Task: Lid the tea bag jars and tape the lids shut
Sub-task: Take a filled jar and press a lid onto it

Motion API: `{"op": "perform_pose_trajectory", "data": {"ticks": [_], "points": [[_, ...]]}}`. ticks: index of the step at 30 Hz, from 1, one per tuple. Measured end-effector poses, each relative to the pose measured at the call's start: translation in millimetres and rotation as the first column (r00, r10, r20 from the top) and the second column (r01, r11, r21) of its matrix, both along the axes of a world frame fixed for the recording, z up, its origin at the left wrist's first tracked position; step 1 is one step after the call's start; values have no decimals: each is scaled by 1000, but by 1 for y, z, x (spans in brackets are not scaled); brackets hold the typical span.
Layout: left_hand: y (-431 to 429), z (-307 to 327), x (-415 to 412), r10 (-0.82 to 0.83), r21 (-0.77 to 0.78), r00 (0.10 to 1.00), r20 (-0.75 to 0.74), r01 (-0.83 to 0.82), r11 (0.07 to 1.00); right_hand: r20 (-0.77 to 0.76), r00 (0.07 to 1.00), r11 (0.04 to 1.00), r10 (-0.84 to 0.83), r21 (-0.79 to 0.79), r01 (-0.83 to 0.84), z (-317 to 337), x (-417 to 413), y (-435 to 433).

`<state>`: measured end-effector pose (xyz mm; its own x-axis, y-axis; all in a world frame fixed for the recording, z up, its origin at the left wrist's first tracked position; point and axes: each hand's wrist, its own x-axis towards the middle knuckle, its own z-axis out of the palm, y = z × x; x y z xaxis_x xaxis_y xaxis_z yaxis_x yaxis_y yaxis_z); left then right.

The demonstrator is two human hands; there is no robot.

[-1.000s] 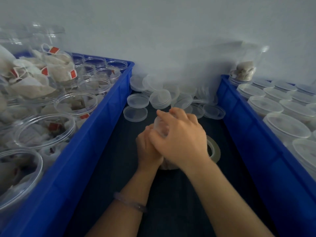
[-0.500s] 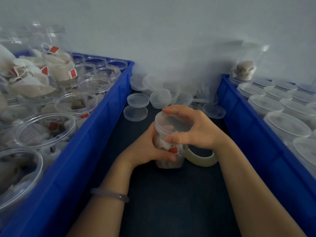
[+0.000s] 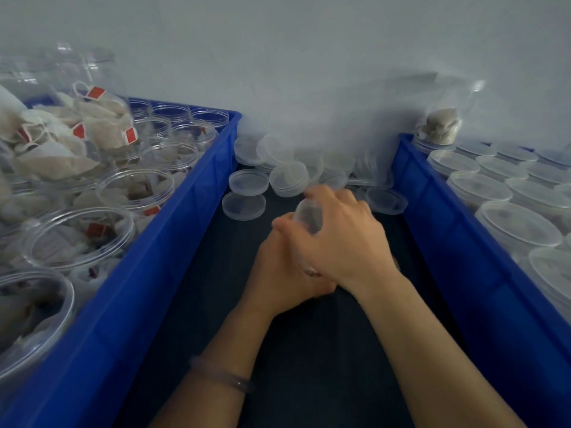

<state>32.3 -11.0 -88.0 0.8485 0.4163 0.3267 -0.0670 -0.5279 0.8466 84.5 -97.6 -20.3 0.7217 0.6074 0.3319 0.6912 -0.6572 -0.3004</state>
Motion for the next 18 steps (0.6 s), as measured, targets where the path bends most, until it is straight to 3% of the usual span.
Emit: {"op": "perform_pose_trajectory", "data": {"ticks": [3,6,8,11,13,15,16,18], "points": [[15,2,-4,-55,-24,993,-105,52,998,23,974,974,225,1,-226,4,3,1],[31,1,-10,-312,-220,944,-110,283,933,-201,853,873,483,30,-487,21,15,-6],[35,2,-14,-457,-402,888,-53,400,824,-357,759,834,545,133,-536,28,20,-11],[36,4,-15,-554,-458,832,-33,480,748,-479,657,806,581,228,-547,31,22,-16],[36,6,-15,-528,-436,849,-33,463,772,-436,757,854,486,52,-518,35,20,-16],[36,7,-15,-413,-360,910,-28,376,854,-287,921,910,262,-244,-335,39,14,-13],[36,7,-15,-366,-335,930,-27,336,880,-232,957,918,176,-312,-245,41,12,-12],[37,7,-16,-353,-328,935,-39,322,888,-242,946,926,214,-258,-276,40,12,-13]]}}
